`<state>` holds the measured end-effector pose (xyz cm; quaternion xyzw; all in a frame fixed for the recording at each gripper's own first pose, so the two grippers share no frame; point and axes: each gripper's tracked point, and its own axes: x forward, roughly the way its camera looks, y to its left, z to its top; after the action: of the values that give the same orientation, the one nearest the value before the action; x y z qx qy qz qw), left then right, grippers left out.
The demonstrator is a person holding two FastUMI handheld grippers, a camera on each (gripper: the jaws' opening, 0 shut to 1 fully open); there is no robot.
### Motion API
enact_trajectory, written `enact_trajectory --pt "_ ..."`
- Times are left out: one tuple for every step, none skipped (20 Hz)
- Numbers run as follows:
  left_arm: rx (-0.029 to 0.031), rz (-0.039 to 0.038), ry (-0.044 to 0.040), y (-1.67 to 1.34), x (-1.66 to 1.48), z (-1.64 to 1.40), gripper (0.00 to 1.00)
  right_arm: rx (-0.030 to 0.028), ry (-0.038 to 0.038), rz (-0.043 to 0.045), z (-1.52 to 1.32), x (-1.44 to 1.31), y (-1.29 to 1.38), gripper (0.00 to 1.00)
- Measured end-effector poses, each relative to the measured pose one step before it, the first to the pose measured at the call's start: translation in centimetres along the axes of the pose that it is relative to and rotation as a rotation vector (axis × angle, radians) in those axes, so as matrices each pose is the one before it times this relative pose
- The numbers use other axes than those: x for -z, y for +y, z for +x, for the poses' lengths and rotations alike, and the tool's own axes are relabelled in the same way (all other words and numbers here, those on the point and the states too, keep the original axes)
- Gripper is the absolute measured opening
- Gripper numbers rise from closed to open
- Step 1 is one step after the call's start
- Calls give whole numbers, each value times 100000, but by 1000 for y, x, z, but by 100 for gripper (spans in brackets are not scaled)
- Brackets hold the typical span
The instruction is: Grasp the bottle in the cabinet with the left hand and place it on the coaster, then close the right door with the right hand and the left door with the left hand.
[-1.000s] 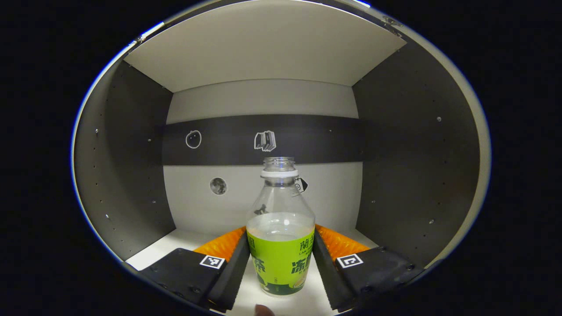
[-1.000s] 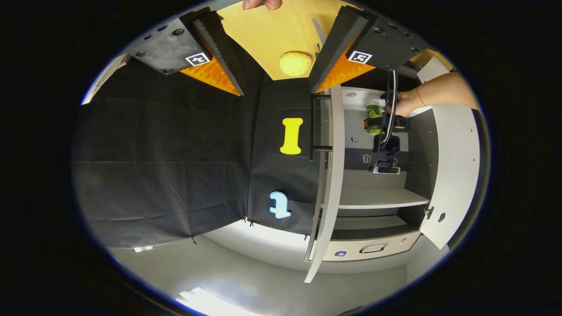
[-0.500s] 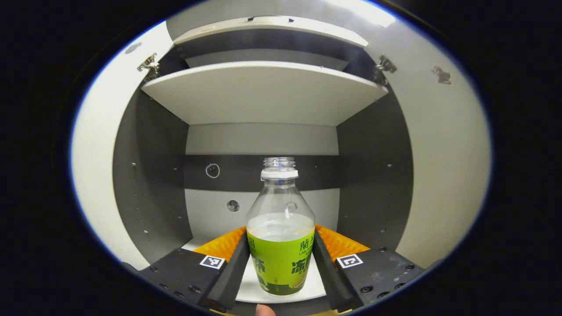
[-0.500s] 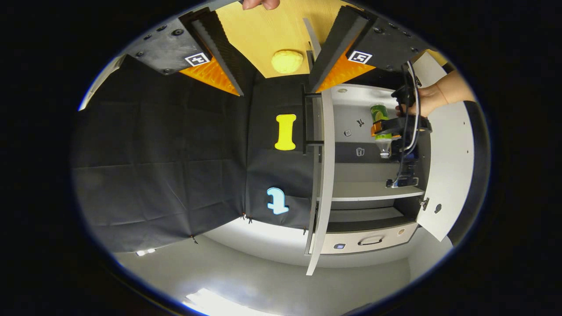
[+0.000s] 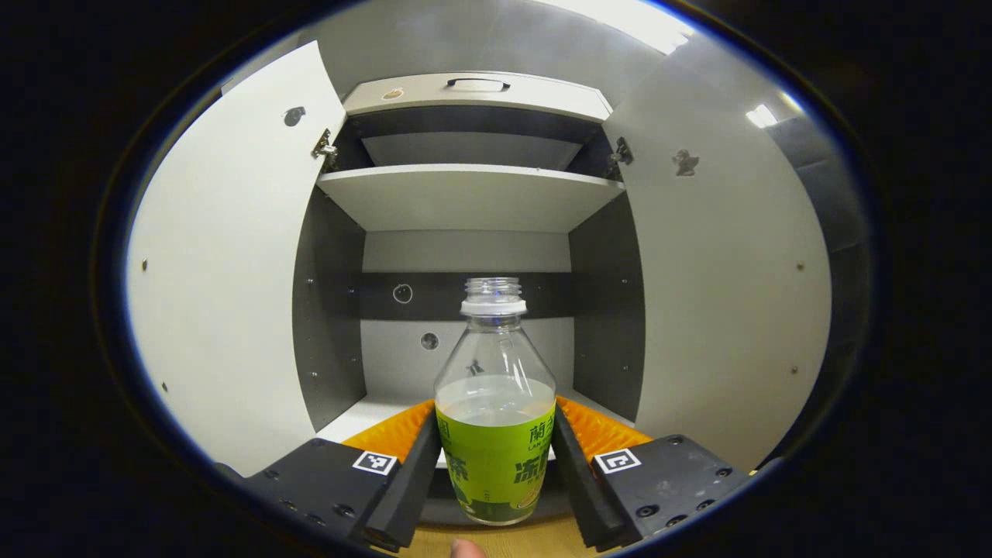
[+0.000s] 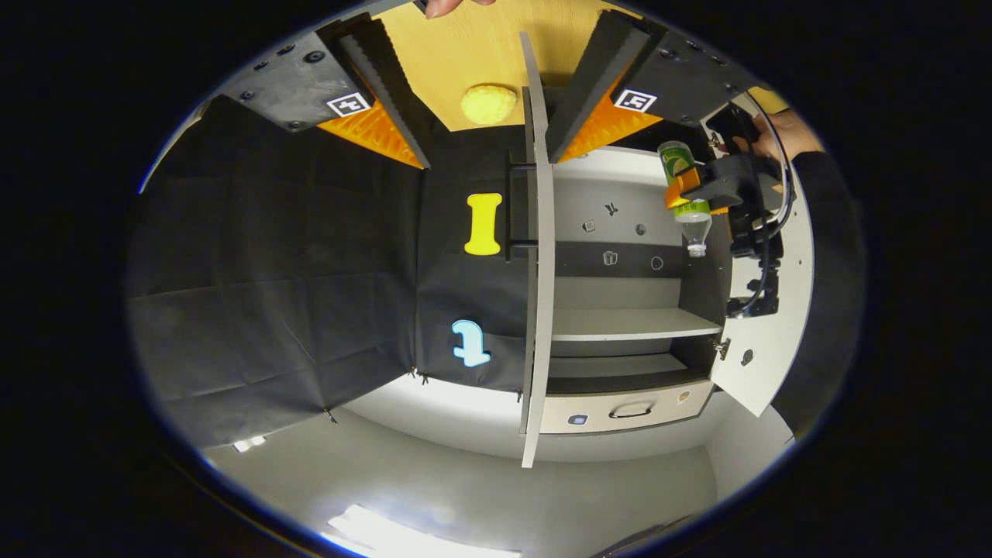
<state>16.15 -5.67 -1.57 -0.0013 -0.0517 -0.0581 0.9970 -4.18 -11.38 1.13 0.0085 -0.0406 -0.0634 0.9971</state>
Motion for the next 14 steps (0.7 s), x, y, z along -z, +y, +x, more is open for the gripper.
enact_trajectory --pt "-922 1270 533 70 813 -1196 77 -717 -357 39 -58 -176 146 98" --pt "-283 862 517 -152 1049 -1080 78 -1040 -31 -8 -167 -97 254 98" --pt "664 -488 523 -330 998 -1038 78 -1139 16 -124 -17 -65 251 98" --pt "1243 -1347 265 -415 1106 -1022 78 -1124 -348 -276 -86 -132 222 98" --pt "883 -1298 570 -282 1087 -897 78 -711 -523 -433 -67 -173 177 98" --pt "632 -538 1234 -191 1279 -809 78 -466 -697 -561 0 -149 173 98" --pt "-734 146 1370 78 1484 -846 78 -569 -598 -767 -40 -129 167 98" --pt "11 -9 824 -43 1385 -807 77 -222 -621 -1007 -7 -174 175 98" --pt "859 -507 596 -290 1405 -689 77 -30 -443 -986 12 -141 71 98" --pt "1510 -638 347 -420 1314 -748 78 248 -526 -611 18 -229 13 98" --pt "1577 -91 566 -403 1373 -632 78 151 -262 -101 27 -150 -8 98" --pt "1541 829 423 -406 1157 -649 78 -230 -225 -49 21 -110 112 98" --pt "1567 588 540 -386 1208 -593 78 -137 -23 13 87 -88 43 98" --pt "1954 -424 278 -529 1129 -560 78 -163 -29 -142 67 -59 67 97"
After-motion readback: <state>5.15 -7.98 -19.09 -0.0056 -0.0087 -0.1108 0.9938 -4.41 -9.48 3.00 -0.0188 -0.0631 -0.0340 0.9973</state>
